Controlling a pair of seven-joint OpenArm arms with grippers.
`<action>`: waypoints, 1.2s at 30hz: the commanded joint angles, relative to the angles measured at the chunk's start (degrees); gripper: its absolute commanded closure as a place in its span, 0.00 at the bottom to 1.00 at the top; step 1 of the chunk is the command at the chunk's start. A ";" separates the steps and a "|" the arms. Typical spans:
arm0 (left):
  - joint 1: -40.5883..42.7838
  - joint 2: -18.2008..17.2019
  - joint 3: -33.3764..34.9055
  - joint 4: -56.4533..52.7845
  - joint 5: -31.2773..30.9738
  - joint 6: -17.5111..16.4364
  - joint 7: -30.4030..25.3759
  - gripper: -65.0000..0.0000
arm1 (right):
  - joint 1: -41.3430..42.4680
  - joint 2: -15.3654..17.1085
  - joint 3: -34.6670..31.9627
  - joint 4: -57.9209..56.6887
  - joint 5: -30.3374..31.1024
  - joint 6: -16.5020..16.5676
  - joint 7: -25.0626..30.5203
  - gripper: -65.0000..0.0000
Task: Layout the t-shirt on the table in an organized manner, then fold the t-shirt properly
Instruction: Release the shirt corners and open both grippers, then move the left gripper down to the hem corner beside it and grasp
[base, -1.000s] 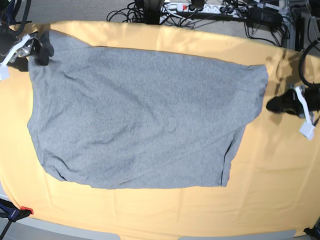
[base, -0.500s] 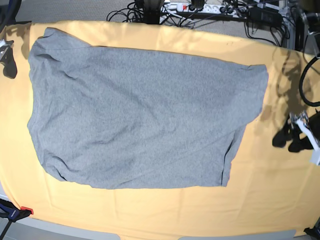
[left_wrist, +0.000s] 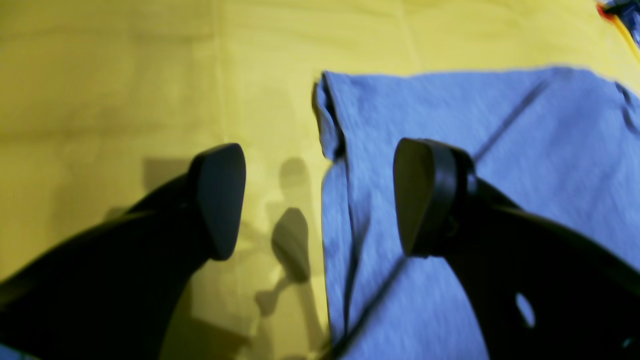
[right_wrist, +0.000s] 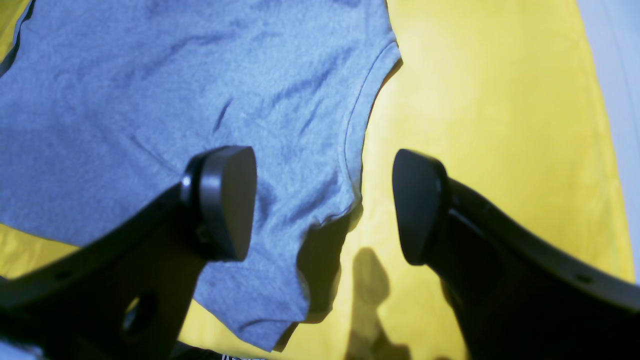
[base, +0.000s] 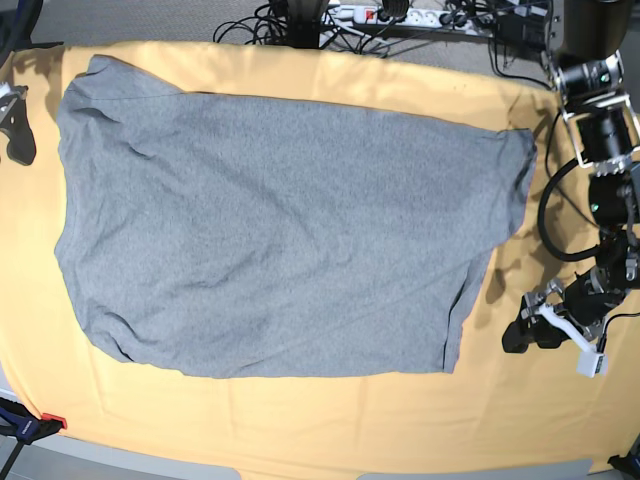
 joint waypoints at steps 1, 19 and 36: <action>-2.58 -0.33 -0.26 -0.79 -0.15 0.04 -2.32 0.29 | -0.04 1.09 0.42 0.85 1.01 0.30 0.98 0.32; -13.40 7.98 -0.26 -28.63 7.67 -0.22 -16.55 0.29 | -0.07 1.07 0.42 0.85 1.01 0.30 0.79 0.32; -13.68 10.38 14.78 -29.55 18.56 7.72 -24.81 0.29 | -0.09 1.07 0.42 0.85 1.03 0.30 -0.90 0.32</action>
